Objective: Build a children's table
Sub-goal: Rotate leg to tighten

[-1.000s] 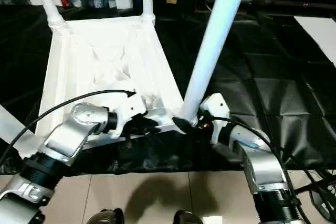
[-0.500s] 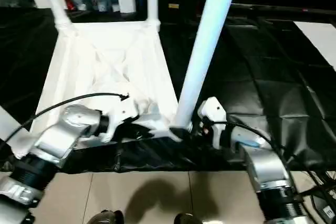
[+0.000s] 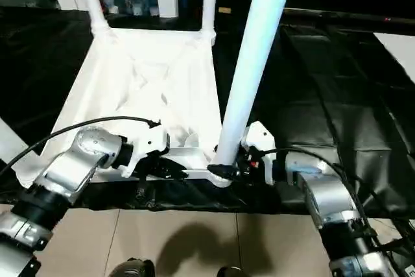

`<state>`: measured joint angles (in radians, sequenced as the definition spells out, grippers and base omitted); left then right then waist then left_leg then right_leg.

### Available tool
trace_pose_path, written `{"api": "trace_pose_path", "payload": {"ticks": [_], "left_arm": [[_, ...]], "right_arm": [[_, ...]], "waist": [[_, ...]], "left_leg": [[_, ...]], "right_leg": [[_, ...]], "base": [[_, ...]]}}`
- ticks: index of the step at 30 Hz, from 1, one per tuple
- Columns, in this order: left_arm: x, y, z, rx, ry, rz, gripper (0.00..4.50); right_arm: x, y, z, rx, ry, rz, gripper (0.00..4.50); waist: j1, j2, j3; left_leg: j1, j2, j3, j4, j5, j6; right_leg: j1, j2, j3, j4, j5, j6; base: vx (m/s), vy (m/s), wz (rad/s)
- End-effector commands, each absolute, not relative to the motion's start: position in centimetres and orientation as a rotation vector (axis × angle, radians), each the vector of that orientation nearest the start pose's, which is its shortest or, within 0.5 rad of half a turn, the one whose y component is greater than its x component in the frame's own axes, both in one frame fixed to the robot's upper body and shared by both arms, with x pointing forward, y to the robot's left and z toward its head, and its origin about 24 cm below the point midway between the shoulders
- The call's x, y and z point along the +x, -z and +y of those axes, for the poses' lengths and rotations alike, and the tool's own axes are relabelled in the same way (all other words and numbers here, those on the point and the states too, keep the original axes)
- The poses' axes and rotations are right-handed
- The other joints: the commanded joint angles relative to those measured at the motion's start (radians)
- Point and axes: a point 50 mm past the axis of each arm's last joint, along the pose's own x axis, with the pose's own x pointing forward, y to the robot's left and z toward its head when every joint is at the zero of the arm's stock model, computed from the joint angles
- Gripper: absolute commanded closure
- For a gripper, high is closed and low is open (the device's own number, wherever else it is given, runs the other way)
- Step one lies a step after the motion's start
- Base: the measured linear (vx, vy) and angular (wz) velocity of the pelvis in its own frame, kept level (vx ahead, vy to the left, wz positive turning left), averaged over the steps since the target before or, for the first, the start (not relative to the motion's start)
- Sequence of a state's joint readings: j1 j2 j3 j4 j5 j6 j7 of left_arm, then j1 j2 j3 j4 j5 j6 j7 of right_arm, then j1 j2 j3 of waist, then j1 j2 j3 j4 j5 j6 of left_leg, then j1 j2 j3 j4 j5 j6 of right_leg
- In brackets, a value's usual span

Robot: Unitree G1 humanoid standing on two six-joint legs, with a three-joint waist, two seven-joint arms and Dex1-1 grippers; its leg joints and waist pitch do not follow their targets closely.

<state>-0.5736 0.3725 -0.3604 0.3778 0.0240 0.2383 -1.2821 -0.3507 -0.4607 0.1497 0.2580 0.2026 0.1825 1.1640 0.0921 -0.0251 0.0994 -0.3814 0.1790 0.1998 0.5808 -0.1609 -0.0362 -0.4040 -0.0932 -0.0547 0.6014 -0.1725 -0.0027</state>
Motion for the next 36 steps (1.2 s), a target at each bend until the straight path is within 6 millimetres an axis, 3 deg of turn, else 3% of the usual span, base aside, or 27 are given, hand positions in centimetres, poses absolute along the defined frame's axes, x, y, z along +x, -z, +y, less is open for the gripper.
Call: {"api": "trace_pose_path", "payload": {"ticks": [1, 2, 10, 18, 24, 25, 26, 29, 31, 32, 33, 34, 35, 36], "left_arm": [[30.3, -6.7, 10.3, 0.444, 1.519, 0.452, 4.50], [30.3, -6.7, 10.3, 0.445, 1.518, 0.453, 4.50], [30.9, -6.7, 10.3, 0.435, 1.469, 0.442, 4.50], [31.3, -6.9, 10.1, 0.407, 1.415, 0.427, 4.50], [32.2, -7.1, 8.0, 0.348, 1.258, 0.375, 4.50], [32.2, -7.1, 7.6, 0.337, 1.244, 0.369, 4.50], [32.2, -7.1, 7.1, 0.327, 1.237, 0.363, 4.50], [32.1, -7.0, 5.3, 0.314, 1.207, 0.345, 4.50], [32.0, -7.0, 4.3, 0.307, 1.187, 0.334, 4.50], [32.0, -7.1, 3.8, 0.303, 1.170, 0.326, 4.50], [31.9, -7.1, 3.2, 0.308, 1.172, 0.314, 4.50], [31.8, -7.2, 2.9, 0.311, 1.180, 0.305, 4.50], [31.8, -7.2, 2.9, 0.310, 1.182, 0.303, 4.50], [31.8, -7.2, 2.9, 0.311, 1.191, 0.302, 4.50]], "right_arm": [[28.0, -5.5, -16.0, -0.184, -1.287, 0.337, 2.32], [28.0, -5.5, -16.0, -0.183, -1.291, 0.338, 2.32], [27.6, -4.9, -15.3, -0.166, -1.328, 0.352, 2.49], [27.1, -4.0, -14.6, -0.091, -1.285, 0.340, 2.49], [28.7, -1.9, -13.1, 0.023, -0.937, 0.360, 2.50], [28.9, -1.7, -12.7, 0.040, -0.903, 0.368, 2.50], [29.1, -1.5, -12.2, 0.046, -0.874, 0.365, 2.50], [30.1, -1.1, -10.4, 0.058, -0.726, 0.373, 2.50], [30.7, -1.0, -9.4, 0.074, -0.635, 0.387, 2.50], [31.0, -1.0, -8.9, 0.089, -0.603, 0.390, 2.50], [31.3, -1.4, -8.1, 0.103, -0.597, 0.368, 2.50], [31.3, -1.7, -7.7, 0.096, -0.613, 0.341, 2.50], [31.3, -1.8, -7.5, 0.093, -0.620, 0.332, 2.50], [31.2, -2.0, -7.5, 0.083, -0.633, 0.310, 2.15]], "waist": [[0.003, -0.011, -0.077], [0.001, -0.017, -0.077], [0.001, -0.014, -0.071], [0.001, -0.010, -0.069], [-0.012, -0.008, -0.054], [-0.024, -0.010, -0.048], [-0.033, -0.008, -0.048], [-0.046, 0.005, -0.043], [-0.063, 0.005, -0.040], [-0.074, 0.016, -0.034], [-0.080, 0.029, -0.028], [-0.065, 0.046, -0.023], [-0.036, 0.052, -0.025], [-0.007, 0.040, -0.024]], "left_leg": [[0.023, 0.054, -0.021, -0.064, -0.219, 0.061], [0.022, 0.053, -0.021, -0.065, -0.218, 0.060], [0.021, 0.054, -0.025, -0.069, -0.265, 0.043], [0.020, 0.055, -0.026, -0.071, -0.272, 0.041], [0.027, 0.051, -0.038, -0.080, -0.395, -0.011], [0.024, 0.048, -0.049, -0.084, -0.451, -0.036], [0.025, 0.047, -0.054, -0.086, -0.480, -0.046], [0.031, 0.047, -0.067, -0.094, -0.542, -0.057], [0.026, 0.043, -0.081, -0.103, -0.601, -0.073], [0.034, 0.050, -0.089, -0.113, -0.684, -0.083], [0.030, 0.061, -0.097, -0.136, -0.792, -0.094], [-0.024, 0.083, -0.090, -0.210, -0.919, -0.113], [-0.057, 0.084, -0.063, -0.237, -0.961, -0.116], [-0.051, 0.084, -0.037, -0.245, -0.939, -0.080]], "right_leg": [[0.041, -0.064, 0.043, -0.069, -0.252, -0.243], [0.041, -0.063, 0.043, -0.069, -0.257, -0.240], [0.036, -0.064, 0.044, -0.075, -0.334, -0.213], [0.034, -0.063, 0.044, -0.077, -0.329, -0.213], [0.020, -0.069, 0.039, -0.100, -0.549, -0.159], [0.022, -0.072, 0.029, -0.111, -0.664, -0.113], [0.021, -0.073, 0.024, -0.118, -0.694, -0.094], [0.024, -0.072, 0.009, -0.134, -0.706, -0.074], [0.035, -0.068, -0.012, -0.141, -0.718, -0.056], [0.037, -0.061, -0.030, -0.145, -0.698, -0.053], [0.054, -0.047, -0.050, -0.129, -0.630, -0.055], [0.110, -0.016, -0.054, 0.000, -0.445, -0.079], [0.129, 0.000, -0.049, 0.086, -0.283, -0.086], [0.108, 0.010, -0.031, 0.098, -0.207, -0.069]], "base": [[0.000, 0.000, 0.00], [0.000, 0.000, 0.00], [0.000, 0.000, 0.00], [0.000, 0.000, 0.00], [0.000, 0.000, 0.00], [-0.055, 0.013, -0.12], [-0.056, 0.025, -0.15], [-0.034, 0.020, -0.11], [-0.051, 0.039, -0.20], [-0.058, 0.054, -0.20], [-0.058, 0.054, -0.20], [-0.095, 0.050, -0.13], [-0.079, -0.015, 0.10], [-0.079, -0.015, 0.10]]}}
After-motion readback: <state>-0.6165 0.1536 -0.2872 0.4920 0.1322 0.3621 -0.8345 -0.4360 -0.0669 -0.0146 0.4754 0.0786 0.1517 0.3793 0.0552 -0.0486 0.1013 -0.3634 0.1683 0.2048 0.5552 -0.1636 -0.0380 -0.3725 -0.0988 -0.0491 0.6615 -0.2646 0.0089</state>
